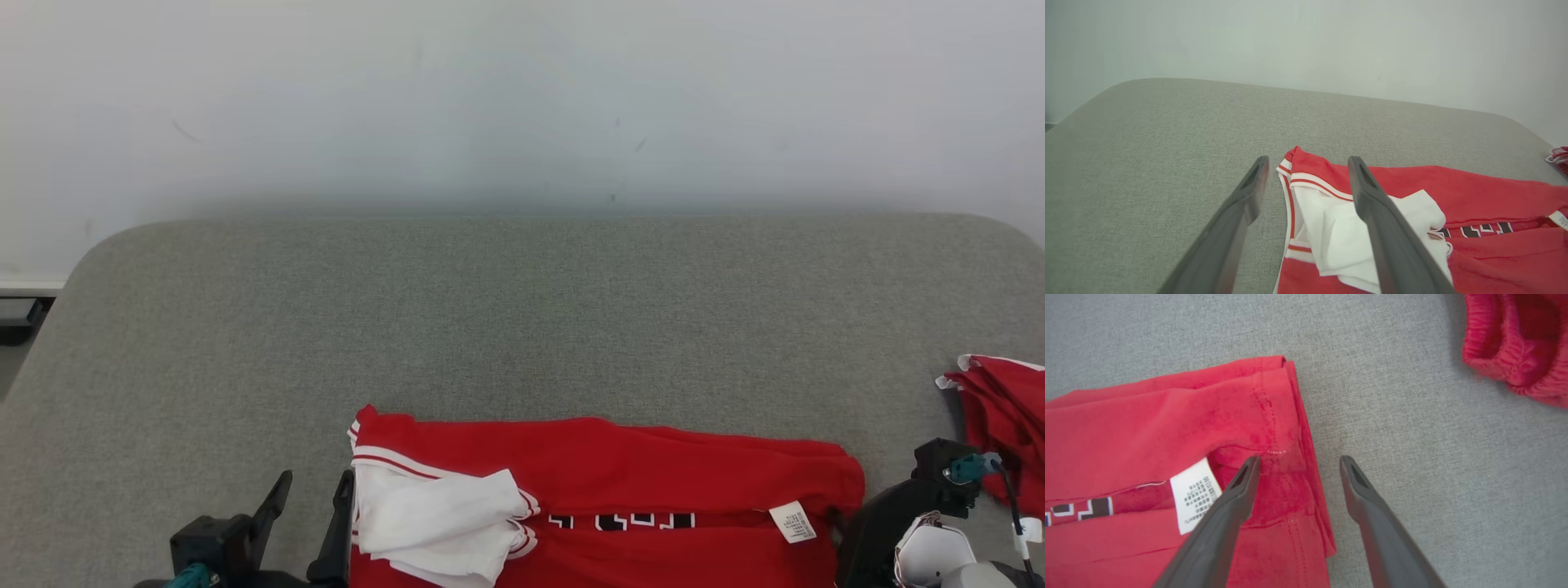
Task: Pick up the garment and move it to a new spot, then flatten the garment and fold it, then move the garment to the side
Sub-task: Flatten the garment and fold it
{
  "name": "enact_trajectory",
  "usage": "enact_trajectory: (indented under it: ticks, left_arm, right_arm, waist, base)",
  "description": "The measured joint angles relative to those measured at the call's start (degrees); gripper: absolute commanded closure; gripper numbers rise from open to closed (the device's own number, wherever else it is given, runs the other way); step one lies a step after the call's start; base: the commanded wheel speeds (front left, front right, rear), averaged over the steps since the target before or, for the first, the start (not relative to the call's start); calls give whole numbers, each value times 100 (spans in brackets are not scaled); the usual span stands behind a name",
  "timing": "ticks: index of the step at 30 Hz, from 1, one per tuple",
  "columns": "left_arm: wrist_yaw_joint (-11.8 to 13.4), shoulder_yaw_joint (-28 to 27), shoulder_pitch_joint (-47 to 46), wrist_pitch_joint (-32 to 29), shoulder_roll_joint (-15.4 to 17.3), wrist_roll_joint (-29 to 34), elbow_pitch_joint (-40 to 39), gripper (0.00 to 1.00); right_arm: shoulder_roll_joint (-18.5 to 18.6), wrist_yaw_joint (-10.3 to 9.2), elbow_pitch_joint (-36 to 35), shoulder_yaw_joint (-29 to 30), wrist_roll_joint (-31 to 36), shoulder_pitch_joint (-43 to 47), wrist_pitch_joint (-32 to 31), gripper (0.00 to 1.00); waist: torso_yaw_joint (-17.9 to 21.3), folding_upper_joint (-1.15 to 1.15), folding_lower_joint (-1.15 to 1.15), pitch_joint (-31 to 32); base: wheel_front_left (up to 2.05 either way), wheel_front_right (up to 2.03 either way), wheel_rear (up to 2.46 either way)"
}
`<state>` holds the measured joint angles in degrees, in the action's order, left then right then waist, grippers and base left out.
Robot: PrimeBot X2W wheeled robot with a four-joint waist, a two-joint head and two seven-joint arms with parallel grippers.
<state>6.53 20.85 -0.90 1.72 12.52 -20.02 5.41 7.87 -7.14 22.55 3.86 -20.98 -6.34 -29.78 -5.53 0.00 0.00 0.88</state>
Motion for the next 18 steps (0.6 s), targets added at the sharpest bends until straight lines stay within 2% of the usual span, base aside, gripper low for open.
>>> enact_trajectory:
  ticks: [18]
  left_arm:
    - [0, -25, -65, -15, 29, 0, -1, 0]
  right_arm:
    - [-66, 0, 396, 38, 171, -111, 1, 0]
  waist:
    - [-152, 0, 0, -55]
  base:
    - [0, 0, 0]
